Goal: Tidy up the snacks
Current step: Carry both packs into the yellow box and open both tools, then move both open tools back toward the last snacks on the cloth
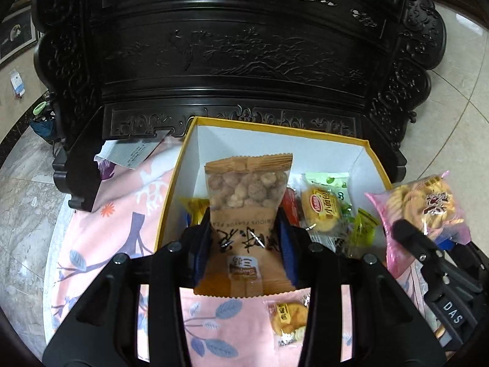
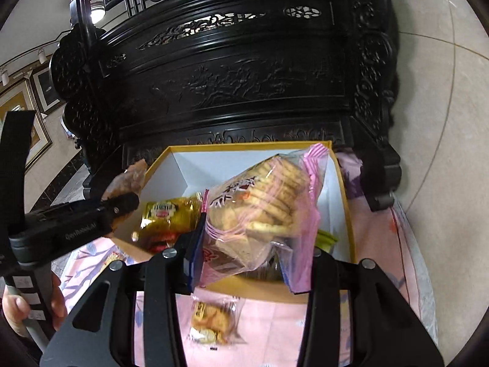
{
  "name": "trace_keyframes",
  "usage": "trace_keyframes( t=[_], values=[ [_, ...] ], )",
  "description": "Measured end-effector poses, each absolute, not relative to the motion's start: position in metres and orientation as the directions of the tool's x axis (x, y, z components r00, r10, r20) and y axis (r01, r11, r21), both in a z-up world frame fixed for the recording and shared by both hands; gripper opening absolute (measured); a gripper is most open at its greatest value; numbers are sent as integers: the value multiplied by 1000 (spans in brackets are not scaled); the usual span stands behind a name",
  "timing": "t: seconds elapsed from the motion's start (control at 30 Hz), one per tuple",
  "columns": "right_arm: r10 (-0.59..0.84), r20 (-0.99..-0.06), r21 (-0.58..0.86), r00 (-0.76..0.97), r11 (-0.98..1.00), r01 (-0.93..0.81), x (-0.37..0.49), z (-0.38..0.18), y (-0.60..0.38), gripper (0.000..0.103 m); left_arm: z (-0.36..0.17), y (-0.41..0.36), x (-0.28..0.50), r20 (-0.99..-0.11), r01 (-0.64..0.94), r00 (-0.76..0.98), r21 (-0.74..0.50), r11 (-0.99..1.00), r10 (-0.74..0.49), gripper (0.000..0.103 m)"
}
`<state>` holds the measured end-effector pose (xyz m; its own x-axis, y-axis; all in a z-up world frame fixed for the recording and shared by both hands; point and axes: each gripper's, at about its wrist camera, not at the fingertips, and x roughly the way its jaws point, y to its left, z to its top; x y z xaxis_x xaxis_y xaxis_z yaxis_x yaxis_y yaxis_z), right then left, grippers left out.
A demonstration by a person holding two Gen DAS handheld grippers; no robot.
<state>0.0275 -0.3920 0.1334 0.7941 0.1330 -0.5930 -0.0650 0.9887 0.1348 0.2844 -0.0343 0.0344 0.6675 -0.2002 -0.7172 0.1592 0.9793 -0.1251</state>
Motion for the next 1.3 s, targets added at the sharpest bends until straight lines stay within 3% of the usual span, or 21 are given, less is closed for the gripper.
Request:
trace_keyframes(
  t=[0.3, 0.37, 0.4, 0.43, 0.77, 0.83, 0.9, 1.03, 1.3],
  values=[
    [135, -586, 170, 799, 985, -41, 52, 138, -392, 44, 43, -33, 303, -700, 160, 685, -127, 979, -202, 41],
    [91, -590, 160, 802, 987, 5, 61, 139, -395, 56, 47, -32, 308, -697, 152, 687, -140, 978, -206, 64],
    [62, -592, 142, 804, 989, 28, 64, 140, -396, 74, 49, -30, 311, -698, 143, 687, -143, 979, -203, 90],
    [47, -591, 128, 805, 991, 36, 66, 141, -396, 76, 52, -26, 312, -688, 125, 699, -155, 980, -198, 94],
    [99, -627, 128, 772, 992, -24, 44, 132, -384, 77, 55, 5, 306, -680, 87, 704, -202, 975, -204, 94],
    [123, -645, 121, 755, 991, -58, 32, 123, -374, 82, 53, 10, 297, -679, 89, 710, -177, 980, -187, 94],
    [136, -676, 98, 724, 991, -95, 13, 102, -360, 92, 49, 19, 285, -677, 85, 716, -156, 984, -169, 94],
    [152, -760, 88, 632, 987, -131, -16, 46, -335, 92, 27, 41, 243, -683, 71, 721, -99, 993, -119, 94],
    [43, -828, 18, 560, 999, -50, 11, -18, -317, 92, -39, 119, 145, -730, -66, 683, -91, 994, -21, 94]
  ],
)
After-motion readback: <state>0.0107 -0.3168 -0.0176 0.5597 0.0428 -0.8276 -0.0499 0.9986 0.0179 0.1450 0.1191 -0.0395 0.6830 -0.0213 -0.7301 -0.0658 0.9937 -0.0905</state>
